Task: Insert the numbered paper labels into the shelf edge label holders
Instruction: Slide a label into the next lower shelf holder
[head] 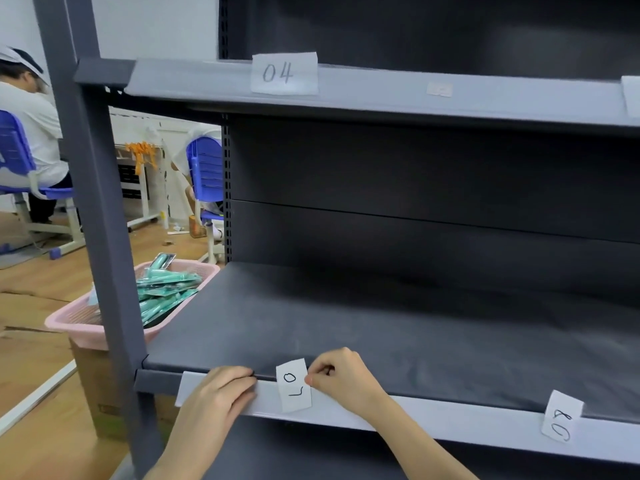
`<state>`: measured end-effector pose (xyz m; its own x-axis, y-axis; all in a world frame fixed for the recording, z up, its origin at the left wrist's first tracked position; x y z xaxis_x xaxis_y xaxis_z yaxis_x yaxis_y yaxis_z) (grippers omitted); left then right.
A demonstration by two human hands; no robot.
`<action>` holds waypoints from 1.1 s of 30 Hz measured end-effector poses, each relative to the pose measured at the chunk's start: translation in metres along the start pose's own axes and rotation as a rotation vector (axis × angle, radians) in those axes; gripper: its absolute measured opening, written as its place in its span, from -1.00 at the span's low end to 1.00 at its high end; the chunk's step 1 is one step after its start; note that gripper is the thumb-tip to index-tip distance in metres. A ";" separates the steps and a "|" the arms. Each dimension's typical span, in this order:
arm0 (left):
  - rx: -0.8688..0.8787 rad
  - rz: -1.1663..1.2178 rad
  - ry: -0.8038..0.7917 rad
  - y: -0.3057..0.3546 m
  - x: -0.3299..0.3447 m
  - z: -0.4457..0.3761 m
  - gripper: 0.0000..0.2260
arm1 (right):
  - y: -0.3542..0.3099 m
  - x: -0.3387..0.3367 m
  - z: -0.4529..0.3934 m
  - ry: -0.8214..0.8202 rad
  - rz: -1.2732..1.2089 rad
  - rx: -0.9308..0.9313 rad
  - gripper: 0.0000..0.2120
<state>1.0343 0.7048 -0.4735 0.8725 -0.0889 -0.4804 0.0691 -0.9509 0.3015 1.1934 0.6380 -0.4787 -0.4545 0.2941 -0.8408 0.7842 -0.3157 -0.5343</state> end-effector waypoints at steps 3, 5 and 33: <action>0.039 -0.030 0.016 0.004 -0.001 0.002 -0.36 | 0.002 0.001 -0.002 -0.020 0.011 0.013 -0.87; 0.041 -0.026 0.059 0.002 -0.004 0.004 -0.37 | 0.001 0.002 -0.003 -0.030 0.035 0.013 -0.77; -0.286 -0.044 -0.073 -0.032 -0.011 0.008 -0.74 | -0.065 0.028 -0.024 -0.115 0.346 -0.190 -0.80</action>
<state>1.0181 0.7338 -0.4848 0.8293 -0.0808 -0.5529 0.2481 -0.8334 0.4939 1.1394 0.6888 -0.4654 -0.1863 0.0932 -0.9781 0.9581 -0.2031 -0.2019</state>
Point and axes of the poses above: each hand's wrist, its own z-axis away from the middle knuckle, its own x-axis out of the palm, y = z × x, the point moved 10 cm from there along -z, towards the middle knuckle, and after that the axes turned 13 degrees about z, right-handed, at the moved point
